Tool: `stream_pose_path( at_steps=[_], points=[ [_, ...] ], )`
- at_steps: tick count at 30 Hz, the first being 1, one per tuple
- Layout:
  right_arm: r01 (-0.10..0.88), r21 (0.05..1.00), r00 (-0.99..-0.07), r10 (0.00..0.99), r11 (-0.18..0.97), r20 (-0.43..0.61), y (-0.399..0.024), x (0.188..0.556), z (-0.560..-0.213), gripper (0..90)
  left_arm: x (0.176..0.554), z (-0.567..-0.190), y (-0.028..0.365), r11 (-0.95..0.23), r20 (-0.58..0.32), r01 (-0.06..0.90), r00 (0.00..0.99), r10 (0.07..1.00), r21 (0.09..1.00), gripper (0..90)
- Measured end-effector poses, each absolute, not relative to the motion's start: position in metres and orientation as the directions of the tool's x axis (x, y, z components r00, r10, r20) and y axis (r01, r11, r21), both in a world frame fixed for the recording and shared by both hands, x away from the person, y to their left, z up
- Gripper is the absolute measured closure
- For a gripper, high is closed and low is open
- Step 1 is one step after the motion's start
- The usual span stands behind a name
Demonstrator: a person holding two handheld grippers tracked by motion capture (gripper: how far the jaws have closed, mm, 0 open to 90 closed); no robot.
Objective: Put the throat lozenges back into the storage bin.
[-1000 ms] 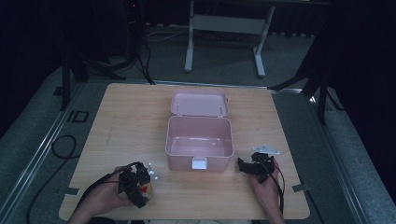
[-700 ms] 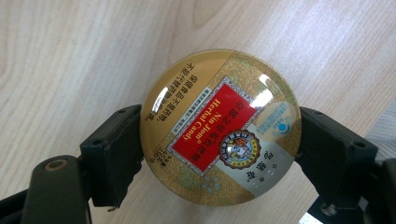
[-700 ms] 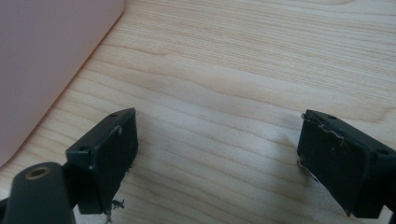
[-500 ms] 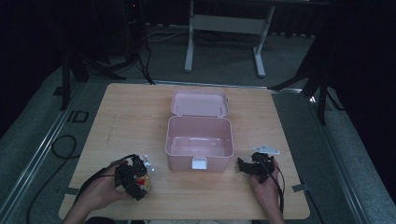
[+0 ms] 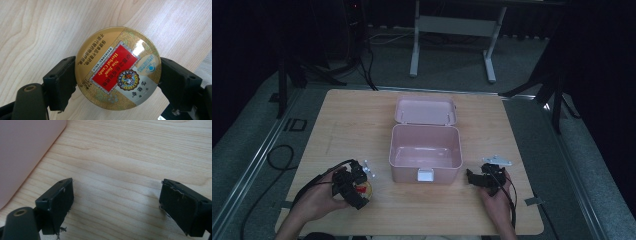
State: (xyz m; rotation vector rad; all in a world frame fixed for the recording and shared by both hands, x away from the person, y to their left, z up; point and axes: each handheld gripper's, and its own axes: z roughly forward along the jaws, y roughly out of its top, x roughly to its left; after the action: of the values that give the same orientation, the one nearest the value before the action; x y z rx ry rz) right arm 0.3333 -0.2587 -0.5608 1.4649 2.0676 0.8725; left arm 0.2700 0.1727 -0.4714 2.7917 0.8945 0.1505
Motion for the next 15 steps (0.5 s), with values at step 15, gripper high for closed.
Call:
stream_pose_path(
  at_steps=[15],
  points=[
    [0.654, 0.720, -0.329, 0.944, 0.233, -0.006, -0.2587, 0.3333, -0.5608, 12.2, 0.2755, -0.4646, 0.1681, -0.790, 0.023, 0.560, 0.812, 0.583, 0.248, 20.1]
  ],
)
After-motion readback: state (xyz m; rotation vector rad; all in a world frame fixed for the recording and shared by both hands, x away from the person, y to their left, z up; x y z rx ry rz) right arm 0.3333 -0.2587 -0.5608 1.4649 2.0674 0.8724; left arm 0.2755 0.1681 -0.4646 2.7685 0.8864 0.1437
